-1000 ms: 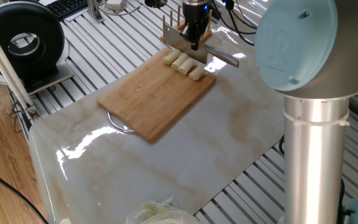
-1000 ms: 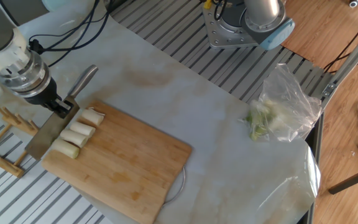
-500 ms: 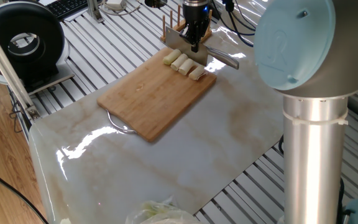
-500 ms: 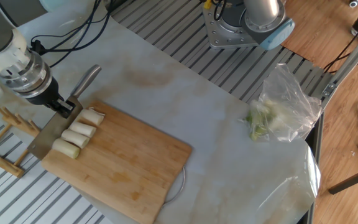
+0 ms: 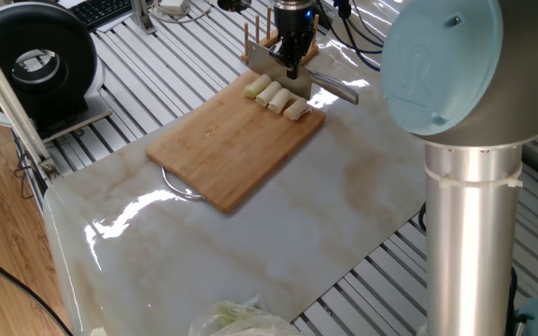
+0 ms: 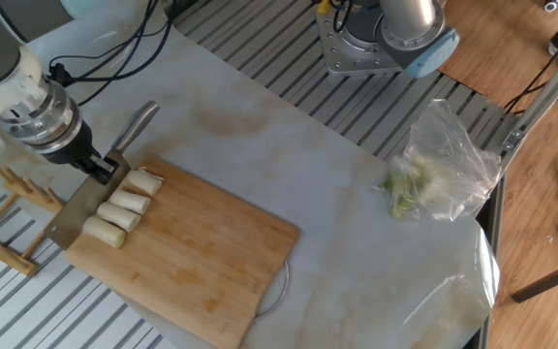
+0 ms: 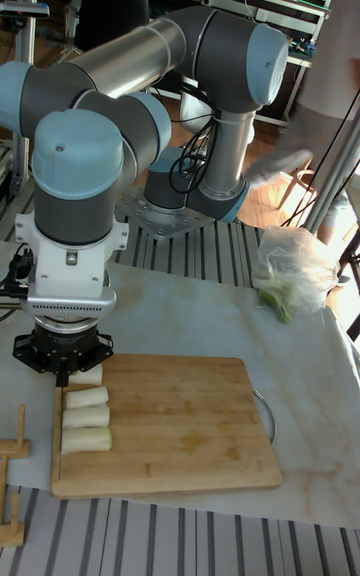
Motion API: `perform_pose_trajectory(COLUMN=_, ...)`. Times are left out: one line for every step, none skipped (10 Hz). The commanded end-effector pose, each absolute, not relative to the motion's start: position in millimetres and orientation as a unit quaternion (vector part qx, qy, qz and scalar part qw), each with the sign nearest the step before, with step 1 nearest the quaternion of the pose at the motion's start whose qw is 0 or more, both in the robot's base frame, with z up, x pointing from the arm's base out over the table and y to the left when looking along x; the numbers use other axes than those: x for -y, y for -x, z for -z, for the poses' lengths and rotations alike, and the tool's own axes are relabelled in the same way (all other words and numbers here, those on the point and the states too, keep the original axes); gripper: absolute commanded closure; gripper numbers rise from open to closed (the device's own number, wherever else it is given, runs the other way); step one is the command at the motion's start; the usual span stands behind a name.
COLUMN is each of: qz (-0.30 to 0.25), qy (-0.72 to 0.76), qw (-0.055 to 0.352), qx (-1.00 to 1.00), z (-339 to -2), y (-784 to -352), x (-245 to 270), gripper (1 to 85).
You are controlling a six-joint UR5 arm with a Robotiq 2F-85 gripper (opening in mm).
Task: Chop the scallions
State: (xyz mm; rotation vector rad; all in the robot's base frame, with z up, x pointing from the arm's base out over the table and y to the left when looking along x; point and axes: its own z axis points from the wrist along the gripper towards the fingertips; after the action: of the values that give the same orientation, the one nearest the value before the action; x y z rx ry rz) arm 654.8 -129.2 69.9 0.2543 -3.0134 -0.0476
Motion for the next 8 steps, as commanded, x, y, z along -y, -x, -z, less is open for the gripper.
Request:
perform_pose_trajectory(qz=0.026, qy=-0.073, qw=0.055, qx=0.995, z=-70.6, y=-656.3, x=124.3, gripper=84.7)
perform_pose_trajectory(qz=0.024, qy=-0.071, qw=0.054, qx=0.996, z=-70.5, y=-656.3, x=125.7, gripper=84.7)
perform_pose_trajectory(qz=0.027, qy=-0.069, qw=0.055, qx=0.996, z=-70.9, y=-655.8, x=124.2, gripper=84.7)
perform_pose_trajectory(qz=0.035, qy=-0.065, qw=0.058, qx=0.996, z=-71.6, y=-654.3, x=120.1, gripper=84.7)
perform_pose_trajectory(qz=0.035, qy=-0.066, qw=0.058, qx=0.995, z=-71.7, y=-653.9, x=120.1, gripper=84.7)
perform_pose_trajectory(qz=0.034, qy=-0.068, qw=0.058, qx=0.995, z=-71.9, y=-653.9, x=120.3, gripper=84.7)
perform_pose_trajectory(qz=0.033, qy=-0.07, qw=0.058, qx=0.995, z=-71.8, y=-654.5, x=120.0, gripper=84.7)
perform_pose_trajectory(qz=0.028, qy=-0.074, qw=0.056, qx=0.995, z=-71.4, y=-656.2, x=122.2, gripper=84.7)
